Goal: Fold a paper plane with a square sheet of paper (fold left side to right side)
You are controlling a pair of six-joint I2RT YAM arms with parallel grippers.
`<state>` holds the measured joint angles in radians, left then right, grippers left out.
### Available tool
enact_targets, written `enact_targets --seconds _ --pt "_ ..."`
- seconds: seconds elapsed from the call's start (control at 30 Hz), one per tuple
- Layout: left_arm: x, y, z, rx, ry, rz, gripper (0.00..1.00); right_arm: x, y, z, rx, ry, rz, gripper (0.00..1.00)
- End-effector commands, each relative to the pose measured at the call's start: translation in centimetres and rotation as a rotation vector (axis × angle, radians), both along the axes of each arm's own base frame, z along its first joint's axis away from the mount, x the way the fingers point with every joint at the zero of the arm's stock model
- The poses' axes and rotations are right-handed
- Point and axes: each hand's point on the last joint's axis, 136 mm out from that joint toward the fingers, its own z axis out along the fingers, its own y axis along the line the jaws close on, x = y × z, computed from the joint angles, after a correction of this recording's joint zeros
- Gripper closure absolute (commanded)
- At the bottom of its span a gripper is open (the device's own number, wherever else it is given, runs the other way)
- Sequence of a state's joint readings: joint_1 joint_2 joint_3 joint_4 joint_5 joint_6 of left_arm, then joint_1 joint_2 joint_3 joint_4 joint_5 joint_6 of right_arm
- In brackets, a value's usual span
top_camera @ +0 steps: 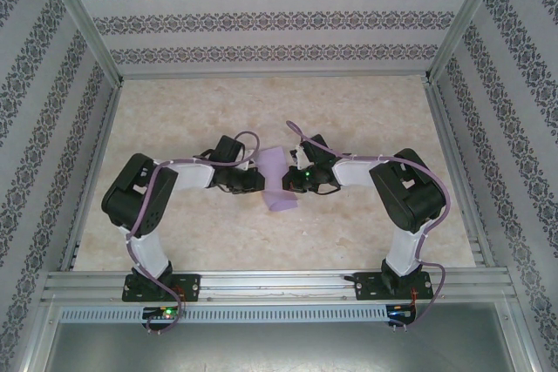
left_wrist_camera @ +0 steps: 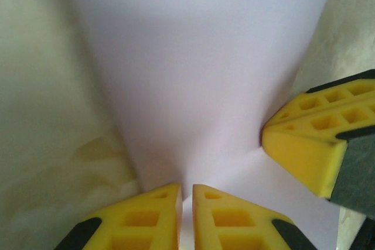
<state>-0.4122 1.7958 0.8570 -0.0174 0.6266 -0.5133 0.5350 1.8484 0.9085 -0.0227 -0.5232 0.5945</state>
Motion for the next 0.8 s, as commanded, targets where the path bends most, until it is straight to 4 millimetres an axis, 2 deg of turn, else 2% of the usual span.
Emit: enact_targets --seconds 0.0,0.1,0.2,0.3,0.4,0.53,0.63,0.77 --pt "-1.4 4.0 -1.9 0.093 0.07 0.074 0.86 -3.8 -4.7 -6.1 -0.268 0.144 -0.024 1.0" --pt "-1.1 4.2 0.0 0.092 0.02 0.066 0.87 -3.7 -4.5 -6.0 -0.259 0.142 -0.022 1.0" --pt "-0.4 3.4 2.6 0.034 -0.036 0.067 0.89 -3.6 -4.4 -5.8 -0.254 0.139 -0.023 1.0" --pt "0.1 2.0 4.7 -0.052 -0.075 0.06 0.89 -3.7 -4.4 -5.8 -0.254 0.14 -0.022 1.0" --pt "0.1 0.0 5.6 -0.112 -0.087 0.031 0.89 -3.7 -4.4 -5.9 -0.256 0.142 -0.022 1.0" --pt "0.3 -2.5 5.2 -0.145 -0.075 -0.008 0.89 -3.8 -4.5 -6.1 -0.259 0.146 -0.021 1.0" --pt "0.2 -4.0 4.0 -0.138 -0.051 -0.041 0.9 -3.8 -4.4 -6.1 -0.258 0.146 -0.02 1.0" --pt "-0.2 -4.7 2.9 -0.124 -0.031 -0.062 0.9 -3.8 -4.5 -6.1 -0.259 0.145 -0.022 1.0"
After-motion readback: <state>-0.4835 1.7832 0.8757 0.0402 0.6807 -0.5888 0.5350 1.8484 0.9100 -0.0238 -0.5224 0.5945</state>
